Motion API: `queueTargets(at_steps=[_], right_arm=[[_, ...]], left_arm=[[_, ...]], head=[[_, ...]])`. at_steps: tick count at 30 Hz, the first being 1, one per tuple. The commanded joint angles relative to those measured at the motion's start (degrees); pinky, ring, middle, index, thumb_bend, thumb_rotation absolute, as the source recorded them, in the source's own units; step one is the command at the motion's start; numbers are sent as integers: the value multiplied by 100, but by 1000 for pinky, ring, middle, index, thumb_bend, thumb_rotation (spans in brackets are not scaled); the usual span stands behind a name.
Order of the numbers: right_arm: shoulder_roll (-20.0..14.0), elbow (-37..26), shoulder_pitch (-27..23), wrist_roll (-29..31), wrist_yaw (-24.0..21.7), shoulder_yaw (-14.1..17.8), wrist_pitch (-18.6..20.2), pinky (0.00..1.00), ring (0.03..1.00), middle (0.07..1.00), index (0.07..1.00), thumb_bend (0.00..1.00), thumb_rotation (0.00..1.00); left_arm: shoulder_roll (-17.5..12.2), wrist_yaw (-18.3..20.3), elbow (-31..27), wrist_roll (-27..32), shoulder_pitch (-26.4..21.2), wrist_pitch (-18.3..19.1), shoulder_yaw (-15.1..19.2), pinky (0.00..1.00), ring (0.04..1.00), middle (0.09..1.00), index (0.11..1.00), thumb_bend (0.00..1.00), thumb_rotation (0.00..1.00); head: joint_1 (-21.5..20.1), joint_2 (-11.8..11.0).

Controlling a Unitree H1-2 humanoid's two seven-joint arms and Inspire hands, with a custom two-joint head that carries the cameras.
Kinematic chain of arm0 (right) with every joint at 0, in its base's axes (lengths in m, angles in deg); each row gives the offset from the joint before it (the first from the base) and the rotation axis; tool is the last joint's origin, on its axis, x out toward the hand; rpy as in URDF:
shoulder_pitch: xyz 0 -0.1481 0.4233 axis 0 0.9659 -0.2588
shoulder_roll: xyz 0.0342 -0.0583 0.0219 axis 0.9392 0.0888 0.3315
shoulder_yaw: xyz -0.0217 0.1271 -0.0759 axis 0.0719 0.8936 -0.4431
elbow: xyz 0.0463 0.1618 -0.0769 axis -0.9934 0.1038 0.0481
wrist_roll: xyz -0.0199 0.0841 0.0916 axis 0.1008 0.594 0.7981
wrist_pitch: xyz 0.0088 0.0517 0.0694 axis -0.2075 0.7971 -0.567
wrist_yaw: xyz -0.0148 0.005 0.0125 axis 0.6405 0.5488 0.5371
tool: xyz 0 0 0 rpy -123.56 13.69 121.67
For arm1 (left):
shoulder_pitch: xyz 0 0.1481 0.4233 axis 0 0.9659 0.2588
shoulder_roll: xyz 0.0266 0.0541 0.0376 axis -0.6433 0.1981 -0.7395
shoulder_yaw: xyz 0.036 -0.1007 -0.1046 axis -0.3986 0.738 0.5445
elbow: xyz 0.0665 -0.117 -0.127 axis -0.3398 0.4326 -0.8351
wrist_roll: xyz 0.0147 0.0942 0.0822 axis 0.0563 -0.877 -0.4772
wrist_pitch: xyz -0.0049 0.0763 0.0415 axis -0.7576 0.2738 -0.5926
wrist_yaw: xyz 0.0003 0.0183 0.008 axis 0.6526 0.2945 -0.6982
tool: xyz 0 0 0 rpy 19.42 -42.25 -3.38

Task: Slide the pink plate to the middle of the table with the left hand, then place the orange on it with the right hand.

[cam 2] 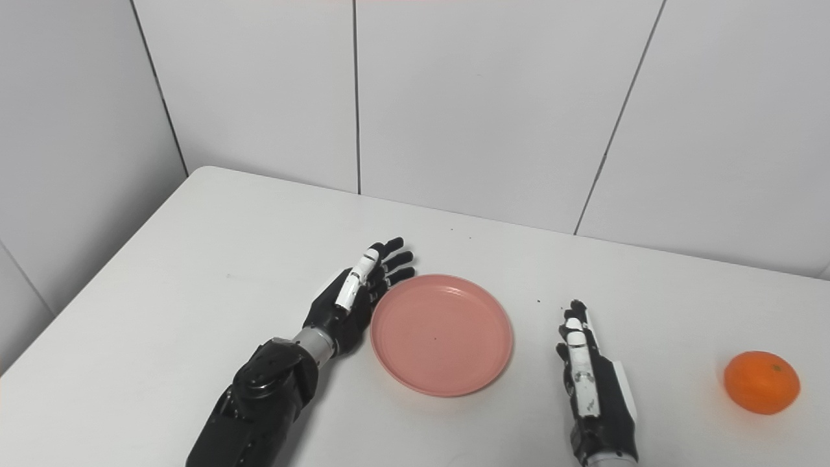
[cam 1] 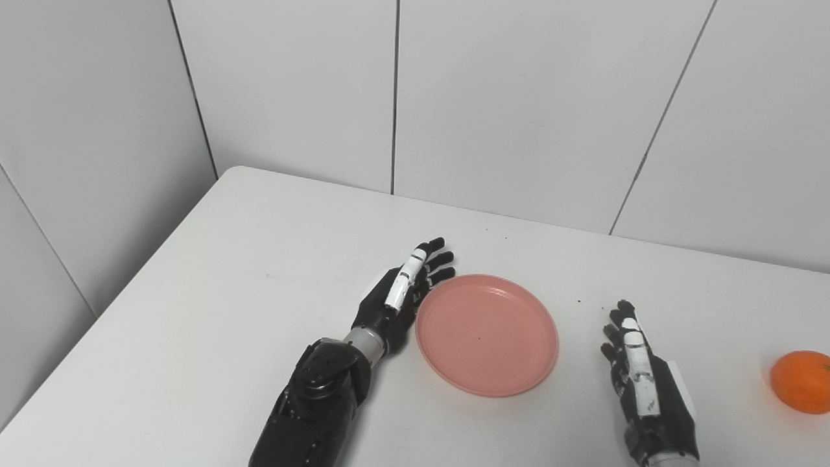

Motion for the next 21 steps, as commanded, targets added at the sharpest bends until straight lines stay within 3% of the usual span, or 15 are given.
queueTargets(at_steps=[1, 7, 21], right_arm=[[42, -206, -154, -44, 53, -15, -106, 1000, 991, 996, 1000, 268, 1000], [128, -197, -188, -88, 133, -22, -64, 1000, 991, 999, 1000, 272, 1000], [220, -129, -200, -211, 225, -65, -157, 1000, 988, 998, 1000, 257, 1000]], left_arm=[[120, 78, -76, -46, 18, -16, -89, 905, 922, 941, 926, 366, 1000], [161, 46, -153, -71, 80, 1, -40, 917, 932, 951, 940, 376, 1000], [168, -5, -505, -250, 368, -378, 28, 931, 938, 943, 931, 380, 1000]], head=[[-54, 17], [-214, 64], [-707, 98]])
